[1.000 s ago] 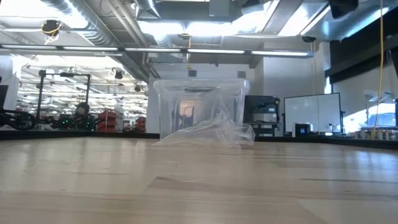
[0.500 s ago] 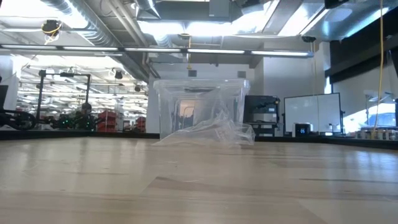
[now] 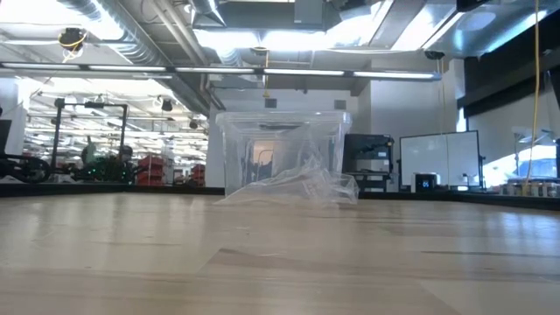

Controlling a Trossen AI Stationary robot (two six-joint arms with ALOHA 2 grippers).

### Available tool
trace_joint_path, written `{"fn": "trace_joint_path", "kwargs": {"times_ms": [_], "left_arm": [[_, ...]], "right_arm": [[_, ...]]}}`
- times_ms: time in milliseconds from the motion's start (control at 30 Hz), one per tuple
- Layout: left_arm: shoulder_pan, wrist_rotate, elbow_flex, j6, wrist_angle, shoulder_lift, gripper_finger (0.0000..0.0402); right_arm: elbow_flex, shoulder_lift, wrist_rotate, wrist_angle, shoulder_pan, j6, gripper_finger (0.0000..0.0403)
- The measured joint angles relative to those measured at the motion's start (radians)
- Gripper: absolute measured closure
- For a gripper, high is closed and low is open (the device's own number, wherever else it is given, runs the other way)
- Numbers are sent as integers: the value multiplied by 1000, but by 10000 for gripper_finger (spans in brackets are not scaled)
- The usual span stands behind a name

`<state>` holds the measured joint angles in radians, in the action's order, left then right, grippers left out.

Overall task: Roll bandage
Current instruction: Roll the red bandage

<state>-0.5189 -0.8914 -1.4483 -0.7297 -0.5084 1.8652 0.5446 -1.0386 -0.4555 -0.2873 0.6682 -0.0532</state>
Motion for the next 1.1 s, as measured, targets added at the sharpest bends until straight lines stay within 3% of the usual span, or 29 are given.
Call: {"fn": "trace_joint_path", "kwargs": {"times_ms": [267,533,1100], "left_arm": [[36,-11,0,37,92,0,389],[41,2,1,172,155,5,389],[32,23,1,355,155,106,389]], "right_arm": [[0,0,68,0,28,75,398],[0,0,0,-21,132,128,392],[0,0,4,-75,130,179,381]]}}
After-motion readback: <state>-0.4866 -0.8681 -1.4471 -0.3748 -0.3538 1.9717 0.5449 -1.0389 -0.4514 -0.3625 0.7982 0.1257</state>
